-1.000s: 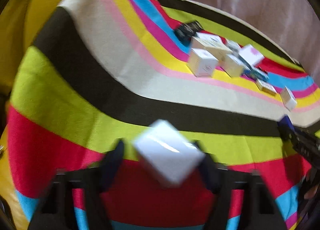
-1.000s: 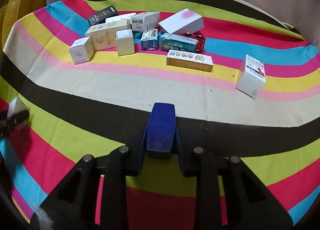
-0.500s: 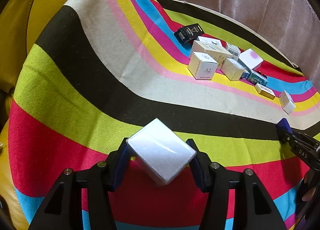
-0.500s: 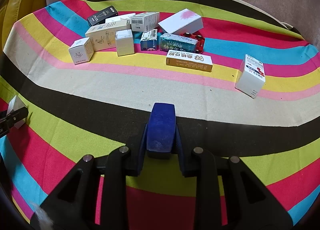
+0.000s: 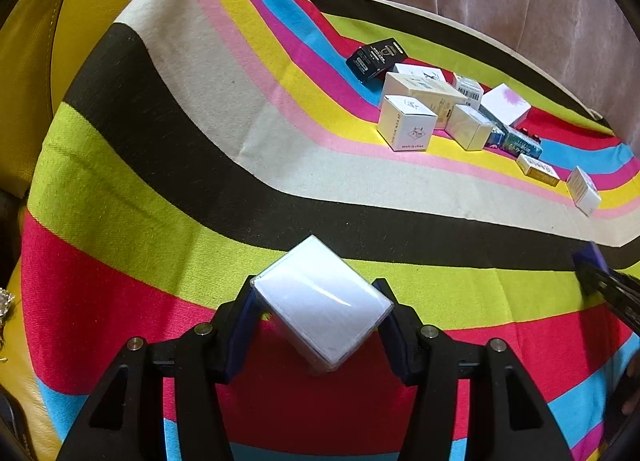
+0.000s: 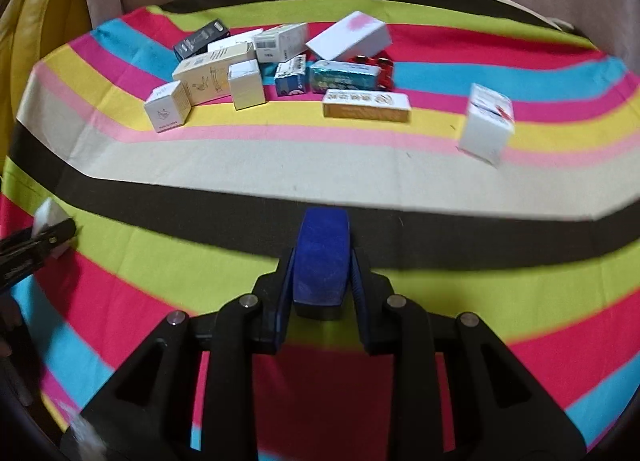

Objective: Organize rigid objects
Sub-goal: 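Carry the white box and blue box toward the purple-rimmed bin with both tools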

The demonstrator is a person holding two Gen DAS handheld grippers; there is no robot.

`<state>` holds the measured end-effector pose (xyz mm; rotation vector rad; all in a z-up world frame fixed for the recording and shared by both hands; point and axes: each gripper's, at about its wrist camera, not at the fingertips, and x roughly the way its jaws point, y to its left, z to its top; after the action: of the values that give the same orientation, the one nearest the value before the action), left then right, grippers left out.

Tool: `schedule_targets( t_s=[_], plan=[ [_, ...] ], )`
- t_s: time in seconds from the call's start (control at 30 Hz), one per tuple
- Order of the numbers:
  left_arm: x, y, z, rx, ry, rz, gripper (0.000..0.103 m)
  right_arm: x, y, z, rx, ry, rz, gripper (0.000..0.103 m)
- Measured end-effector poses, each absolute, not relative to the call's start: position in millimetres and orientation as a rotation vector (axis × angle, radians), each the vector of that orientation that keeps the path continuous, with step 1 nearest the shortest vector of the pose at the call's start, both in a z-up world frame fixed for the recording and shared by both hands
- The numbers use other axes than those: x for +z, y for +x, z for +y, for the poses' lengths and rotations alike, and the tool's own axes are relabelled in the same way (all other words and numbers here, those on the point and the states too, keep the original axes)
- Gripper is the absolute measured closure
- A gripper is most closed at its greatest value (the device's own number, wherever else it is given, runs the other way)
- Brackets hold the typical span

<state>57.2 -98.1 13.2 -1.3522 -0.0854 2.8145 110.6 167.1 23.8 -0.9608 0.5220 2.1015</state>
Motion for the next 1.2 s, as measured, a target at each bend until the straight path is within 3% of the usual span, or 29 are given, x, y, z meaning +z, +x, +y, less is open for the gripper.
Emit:
schedule_targets(
  t_s=[0.47, 1.2],
  plan=[
    [15, 73, -73, 2.822, -1.393, 0.025, 0.048, 54, 202, 89, 2.15, -0.859, 0.575, 0.072],
    [53, 191, 91, 2.479, -1.18, 0.205, 0.048, 80, 340, 50, 2.058, -0.723, 0.678, 0.072]
  ],
)
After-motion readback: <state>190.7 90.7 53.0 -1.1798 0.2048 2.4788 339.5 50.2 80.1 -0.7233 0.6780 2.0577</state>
